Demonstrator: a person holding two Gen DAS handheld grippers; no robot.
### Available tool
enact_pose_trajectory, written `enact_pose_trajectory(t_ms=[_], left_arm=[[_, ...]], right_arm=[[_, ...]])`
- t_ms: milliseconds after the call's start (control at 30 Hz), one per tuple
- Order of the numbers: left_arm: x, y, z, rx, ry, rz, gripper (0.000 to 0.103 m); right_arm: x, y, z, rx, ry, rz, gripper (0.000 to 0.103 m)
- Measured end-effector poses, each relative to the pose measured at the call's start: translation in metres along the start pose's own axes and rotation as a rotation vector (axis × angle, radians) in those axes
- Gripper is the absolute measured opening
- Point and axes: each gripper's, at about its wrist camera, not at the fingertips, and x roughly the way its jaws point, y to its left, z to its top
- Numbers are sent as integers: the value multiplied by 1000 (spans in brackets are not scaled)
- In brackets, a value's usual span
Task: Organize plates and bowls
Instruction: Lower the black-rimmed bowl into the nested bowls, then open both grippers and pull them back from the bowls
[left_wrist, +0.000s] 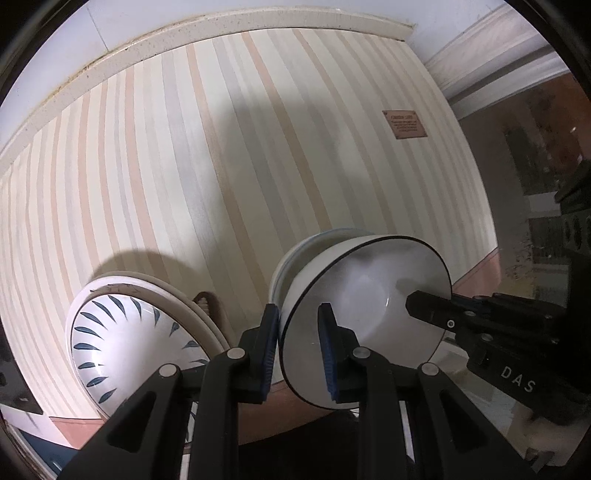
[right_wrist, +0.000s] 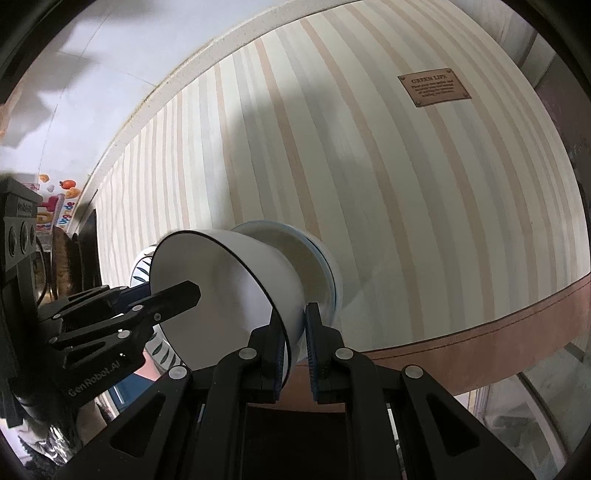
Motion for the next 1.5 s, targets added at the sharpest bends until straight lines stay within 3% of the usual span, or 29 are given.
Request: enact_pose_trajectory(t_ms=[633, 833, 1000, 1167, 1200, 1267, 1333, 1367, 1500], left_arm=[[10, -3, -10, 1, -17, 65, 19], [10, -4, -11, -5, -28, 75, 19], [-7, -10, -21, 6, -74, 72, 21], [-41, -21, -43, 45, -160, 109, 21], [-46, -22, -48, 48, -169, 111, 21], [-58, -23, -60, 54, -199, 109, 26], [-65, -24, -68, 57, -219, 116, 31], [-70, -25, -73, 61, -234, 113, 33], [-84, -21, -89, 55, -270, 74, 67]], right_arm=[[16, 4, 11, -4, 15, -61, 14], [16, -1, 10, 8, 13, -42, 15], [6, 3, 3, -15, -17, -56, 15], [-27, 19, -18, -71, -101, -87, 15], [-33, 22, -23, -80, -117, -95, 19], [-50, 30, -36, -106, -165, -125, 39], [-63, 36, -47, -123, -201, -135, 69], [-71, 39, -54, -134, -224, -141, 70], [-95, 49, -75, -164, -287, -181, 75]])
